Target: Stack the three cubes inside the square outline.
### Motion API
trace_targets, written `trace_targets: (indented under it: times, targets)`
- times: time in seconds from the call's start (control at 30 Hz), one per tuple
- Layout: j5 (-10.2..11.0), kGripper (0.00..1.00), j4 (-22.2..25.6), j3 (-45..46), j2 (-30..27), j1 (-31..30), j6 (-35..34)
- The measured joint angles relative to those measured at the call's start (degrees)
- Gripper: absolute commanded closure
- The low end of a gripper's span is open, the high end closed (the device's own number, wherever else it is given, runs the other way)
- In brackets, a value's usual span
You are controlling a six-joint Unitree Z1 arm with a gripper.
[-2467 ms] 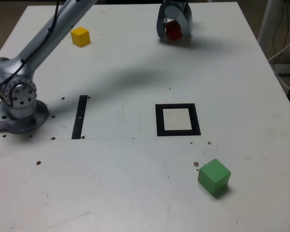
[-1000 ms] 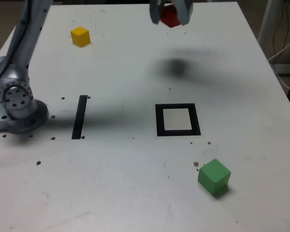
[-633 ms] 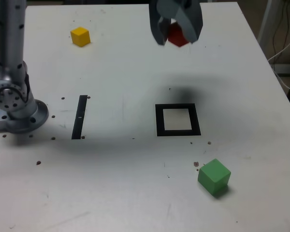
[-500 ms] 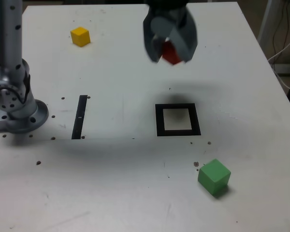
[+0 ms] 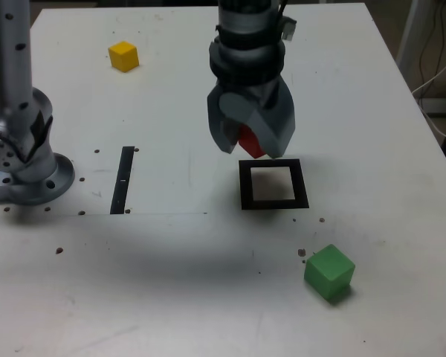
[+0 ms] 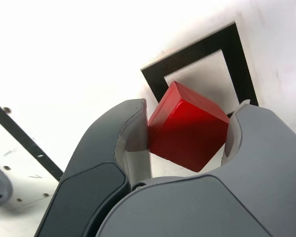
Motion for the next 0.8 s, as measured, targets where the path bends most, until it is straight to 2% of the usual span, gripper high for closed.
trace_targets:
  times: [0.37,0.8]
  targets:
    - [-0.94,0.61,-5.96,3.99,1.73,-0.66,-0.48]
    - [-0.95,0.6,-11.35,7.6,2.17,-3.4,-1.82]
